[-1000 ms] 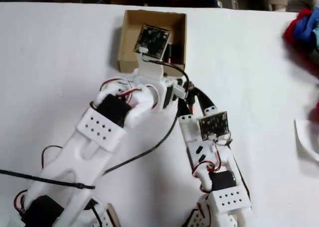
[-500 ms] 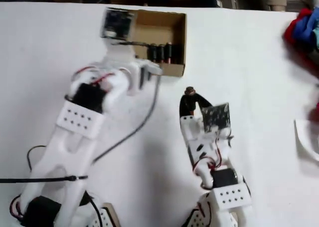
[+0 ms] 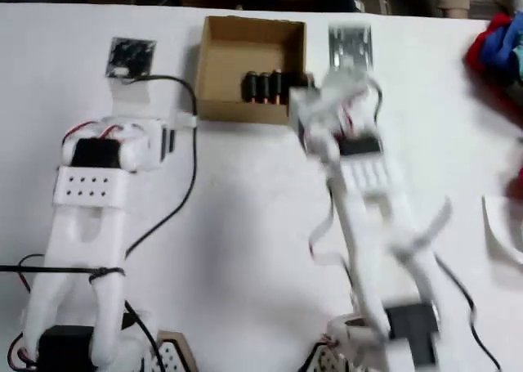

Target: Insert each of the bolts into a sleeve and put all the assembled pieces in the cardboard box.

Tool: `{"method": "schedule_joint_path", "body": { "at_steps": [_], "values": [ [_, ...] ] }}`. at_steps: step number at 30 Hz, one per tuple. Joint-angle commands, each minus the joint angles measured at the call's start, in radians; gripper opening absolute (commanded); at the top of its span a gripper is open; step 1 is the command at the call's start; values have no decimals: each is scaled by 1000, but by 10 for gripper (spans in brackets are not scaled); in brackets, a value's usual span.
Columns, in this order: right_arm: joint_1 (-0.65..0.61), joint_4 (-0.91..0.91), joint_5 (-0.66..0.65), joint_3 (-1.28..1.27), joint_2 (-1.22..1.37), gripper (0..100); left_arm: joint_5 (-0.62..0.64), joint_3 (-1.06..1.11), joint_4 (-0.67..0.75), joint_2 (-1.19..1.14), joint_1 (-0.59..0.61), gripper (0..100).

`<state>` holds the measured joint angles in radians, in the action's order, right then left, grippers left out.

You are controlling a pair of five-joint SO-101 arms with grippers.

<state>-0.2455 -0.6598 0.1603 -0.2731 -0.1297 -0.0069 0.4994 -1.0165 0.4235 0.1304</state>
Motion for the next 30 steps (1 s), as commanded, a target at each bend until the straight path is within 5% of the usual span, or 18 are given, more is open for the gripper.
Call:
{"method": "schedule_joint_path", "body": {
  "at_steps": [1, 8, 14, 22, 30],
  "values": [
    [-22, -165, 115, 634, 367, 21, -3, 33, 28, 5, 60, 146],
    [-88, -361, 126, 1428, 908, 21, -6, 214, 193, 8, 132, 146],
    [-139, -325, 123, 1824, 1247, 21, -5, 358, 351, 5, 135, 146],
    [-156, -176, 48, 1906, 1451, 21, -5, 458, 516, 5, 133, 146],
    [-166, -116, 20, 1907, 1517, 21, -3, 473, 528, 3, 133, 146]
  ]
}}
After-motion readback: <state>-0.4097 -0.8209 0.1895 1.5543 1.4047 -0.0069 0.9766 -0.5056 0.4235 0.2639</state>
